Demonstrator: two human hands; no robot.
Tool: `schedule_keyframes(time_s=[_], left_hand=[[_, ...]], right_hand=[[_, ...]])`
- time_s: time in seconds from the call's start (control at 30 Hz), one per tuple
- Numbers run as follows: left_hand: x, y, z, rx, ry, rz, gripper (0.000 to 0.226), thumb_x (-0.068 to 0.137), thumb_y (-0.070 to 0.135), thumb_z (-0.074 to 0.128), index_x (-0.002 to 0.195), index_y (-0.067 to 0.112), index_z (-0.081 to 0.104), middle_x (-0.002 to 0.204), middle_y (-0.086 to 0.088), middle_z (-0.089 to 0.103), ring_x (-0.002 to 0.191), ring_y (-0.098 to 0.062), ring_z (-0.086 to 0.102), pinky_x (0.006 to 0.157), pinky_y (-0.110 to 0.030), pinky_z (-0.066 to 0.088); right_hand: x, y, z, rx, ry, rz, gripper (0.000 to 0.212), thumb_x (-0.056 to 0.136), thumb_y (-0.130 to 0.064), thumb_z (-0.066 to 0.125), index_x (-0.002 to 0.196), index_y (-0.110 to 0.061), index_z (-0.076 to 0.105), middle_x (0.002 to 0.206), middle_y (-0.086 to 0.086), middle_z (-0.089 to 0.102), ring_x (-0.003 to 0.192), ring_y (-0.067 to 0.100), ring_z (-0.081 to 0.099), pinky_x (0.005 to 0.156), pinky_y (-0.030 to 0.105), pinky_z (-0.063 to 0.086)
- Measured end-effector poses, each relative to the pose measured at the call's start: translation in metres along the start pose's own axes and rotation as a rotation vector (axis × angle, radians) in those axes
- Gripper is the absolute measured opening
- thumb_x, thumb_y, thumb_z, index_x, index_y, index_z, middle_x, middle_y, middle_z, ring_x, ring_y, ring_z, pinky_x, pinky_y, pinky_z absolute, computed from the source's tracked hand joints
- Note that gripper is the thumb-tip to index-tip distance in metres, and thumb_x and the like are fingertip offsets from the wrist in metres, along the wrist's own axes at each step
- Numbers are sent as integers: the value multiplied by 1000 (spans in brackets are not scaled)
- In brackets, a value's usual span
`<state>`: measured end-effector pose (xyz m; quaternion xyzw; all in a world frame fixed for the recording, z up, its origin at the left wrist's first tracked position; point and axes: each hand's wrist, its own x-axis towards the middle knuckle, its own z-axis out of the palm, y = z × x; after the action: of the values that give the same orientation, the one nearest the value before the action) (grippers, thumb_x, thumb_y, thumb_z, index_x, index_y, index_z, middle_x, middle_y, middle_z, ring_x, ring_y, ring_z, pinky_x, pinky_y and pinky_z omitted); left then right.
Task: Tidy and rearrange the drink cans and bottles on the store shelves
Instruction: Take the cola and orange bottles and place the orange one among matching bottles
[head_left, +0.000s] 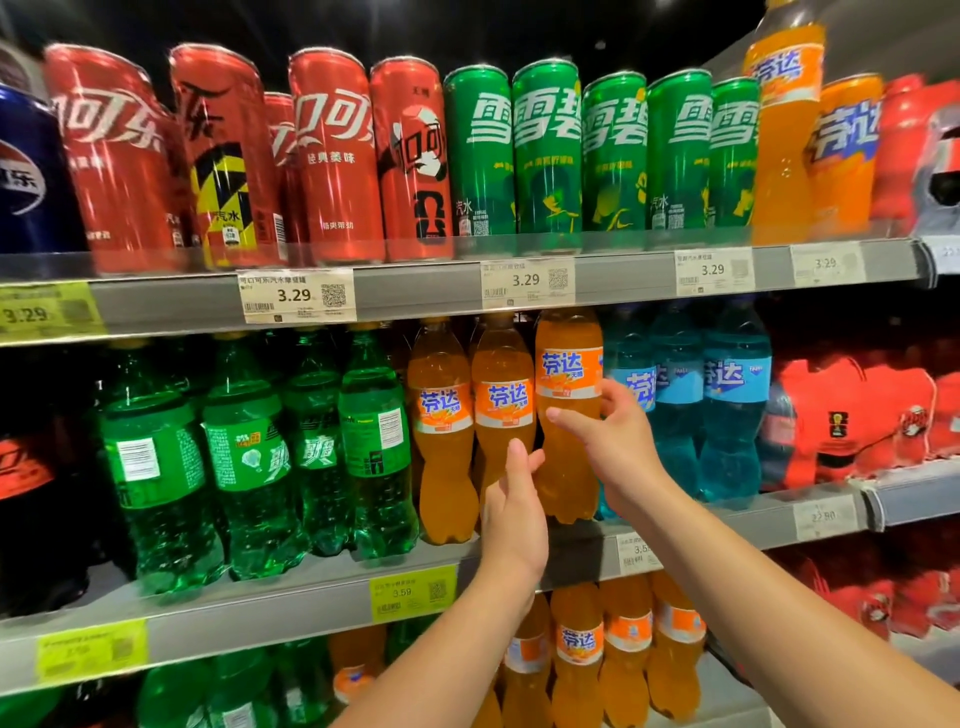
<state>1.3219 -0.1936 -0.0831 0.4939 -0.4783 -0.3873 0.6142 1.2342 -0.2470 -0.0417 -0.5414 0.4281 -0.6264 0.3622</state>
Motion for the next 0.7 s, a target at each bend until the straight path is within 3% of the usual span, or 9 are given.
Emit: schedule_keyframes(time_s=[0.13, 0.3, 0.6, 0.7], left_hand=[[-3, 0, 4, -1, -16, 13, 64, 88, 63, 21, 130, 27, 53, 142, 3, 47, 135, -20, 39, 107, -32, 29], [-3, 5, 8, 5, -29, -17, 64, 90, 61, 21, 136, 25, 48, 146, 3, 44, 137, -19, 36, 107, -31, 28], [-6, 14, 12, 64, -5, -25, 61, 95, 55, 19, 142, 22, 41, 147, 1, 42, 137, -19, 36, 108, -33, 29], [-6, 14, 15, 62, 2, -31, 61, 95, 55, 19, 143, 23, 40, 146, 1, 43, 137, -19, 37, 108, -33, 30]], right_hand=[[-3, 1, 4, -2, 23, -20, 49, 84, -22, 71, 127, -20, 48, 114, -4, 60, 101, 11, 59, 72, 20, 47], [-6, -2, 10, 0, 58, -23, 53, 86, -18, 70, 132, -19, 44, 113, -4, 56, 101, 11, 55, 79, 25, 46], [-6, -1, 18, 24, 121, -21, 57, 85, -16, 70, 133, -22, 40, 111, -7, 53, 95, 7, 53, 65, 12, 43], [-6, -1, 19, 7, 139, -31, 56, 85, -17, 70, 133, -21, 41, 111, -7, 53, 97, 8, 54, 74, 18, 47]])
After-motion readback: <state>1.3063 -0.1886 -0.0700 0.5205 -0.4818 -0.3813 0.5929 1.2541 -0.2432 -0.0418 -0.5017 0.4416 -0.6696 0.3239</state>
